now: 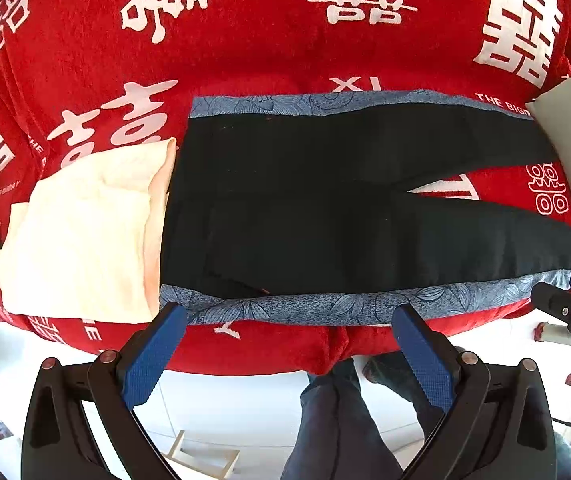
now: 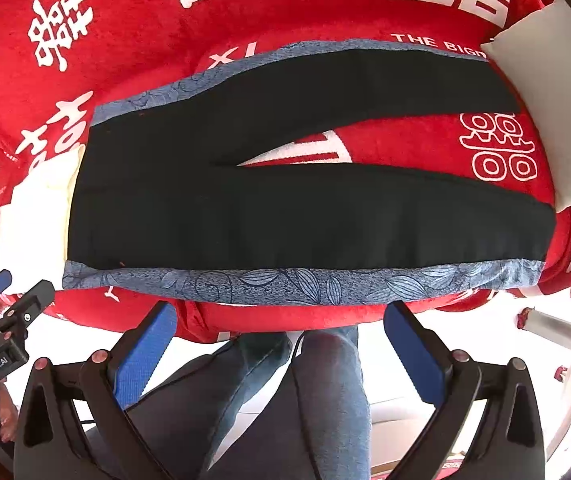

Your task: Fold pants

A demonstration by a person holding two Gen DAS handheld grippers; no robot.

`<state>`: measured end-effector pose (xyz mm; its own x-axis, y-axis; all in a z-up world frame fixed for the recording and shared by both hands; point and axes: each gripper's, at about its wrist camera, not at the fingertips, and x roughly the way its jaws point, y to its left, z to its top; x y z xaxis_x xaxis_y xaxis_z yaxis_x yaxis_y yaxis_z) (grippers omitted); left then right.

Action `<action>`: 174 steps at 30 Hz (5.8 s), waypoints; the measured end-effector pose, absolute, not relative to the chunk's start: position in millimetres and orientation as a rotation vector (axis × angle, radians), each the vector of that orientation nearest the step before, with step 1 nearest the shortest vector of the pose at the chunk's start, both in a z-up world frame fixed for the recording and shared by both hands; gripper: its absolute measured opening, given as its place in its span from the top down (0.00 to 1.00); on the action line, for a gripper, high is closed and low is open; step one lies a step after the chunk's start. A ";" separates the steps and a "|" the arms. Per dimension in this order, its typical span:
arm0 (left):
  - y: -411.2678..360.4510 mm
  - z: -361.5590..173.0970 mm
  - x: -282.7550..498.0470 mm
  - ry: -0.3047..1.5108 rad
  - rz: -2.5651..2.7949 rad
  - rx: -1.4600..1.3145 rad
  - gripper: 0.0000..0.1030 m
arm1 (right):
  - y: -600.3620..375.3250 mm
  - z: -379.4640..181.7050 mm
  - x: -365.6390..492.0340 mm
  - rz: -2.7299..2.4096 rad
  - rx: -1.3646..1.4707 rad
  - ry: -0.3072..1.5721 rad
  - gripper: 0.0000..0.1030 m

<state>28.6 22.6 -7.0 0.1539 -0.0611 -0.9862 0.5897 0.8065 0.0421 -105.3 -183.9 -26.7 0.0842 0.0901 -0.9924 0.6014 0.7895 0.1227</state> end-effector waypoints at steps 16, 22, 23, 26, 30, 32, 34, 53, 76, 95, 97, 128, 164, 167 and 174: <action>21.0 -4.9 25.4 1.337 -0.494 0.492 0.00 | -184.8 -25.4 -112.5 -0.430 0.598 1.458 0.00; 20.0 -5.3 22.3 1.333 -0.506 0.502 0.00 | -185.2 -25.1 -115.5 -0.436 0.601 1.454 0.00; 19.3 -5.0 21.8 1.333 -0.506 0.503 0.00 | -185.1 -25.0 -116.1 -0.438 0.602 1.453 0.00; 19.4 -5.2 21.8 1.336 -0.505 0.505 0.00 | -184.8 -25.2 -116.9 -0.442 0.605 1.454 0.00; 19.7 -5.4 21.6 1.337 -0.503 0.507 0.00 | -184.4 -25.1 -118.0 -0.446 0.610 1.452 0.00; 20.3 -5.0 21.3 1.336 -0.503 0.508 0.00 | -184.7 -24.8 -118.8 -0.449 0.612 1.450 0.00; 20.2 -5.0 21.5 1.336 -0.504 0.507 0.00 | -184.8 -24.8 -118.8 -0.450 0.613 1.449 0.00; 21.6 -4.5 23.9 1.334 -0.509 0.509 0.00 | -185.1 -24.9 -118.6 -0.455 0.609 1.450 0.00; 22.6 -9.9 30.3 1.348 -0.513 0.509 0.00 | -187.3 -30.3 -110.9 -0.462 0.608 1.468 0.00; 33.2 -23.4 34.2 1.387 -0.527 0.429 0.00 | -185.5 -42.1 -112.4 -0.464 0.656 1.467 0.00; 42.5 -32.9 39.8 1.428 -0.525 0.341 0.00 | -186.9 -46.2 -114.0 -0.443 0.712 1.443 0.00; 138.3 -199.4 62.4 1.657 -0.474 -0.295 0.17 | -142.8 -265.4 -140.5 0.027 1.662 1.001 0.26; 173.2 -199.3 96.2 1.603 -0.395 -0.395 0.82 | -185.7 -283.8 -191.4 -0.052 2.021 0.687 0.91; 176.5 -190.4 97.9 1.600 -0.409 -0.409 0.83 | -189.2 -256.4 -187.1 -0.098 1.897 0.761 0.91; 159.7 -144.4 116.9 1.569 -0.483 -0.405 0.83 | -216.4 -154.0 -124.5 -0.036 1.411 0.952 0.92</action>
<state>116.9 159.7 -144.4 -0.0556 -0.5323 -0.8448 0.0349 0.8445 -0.5344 -124.5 -216.4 -154.0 0.6455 0.5034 -0.5743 0.5454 0.2225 0.8081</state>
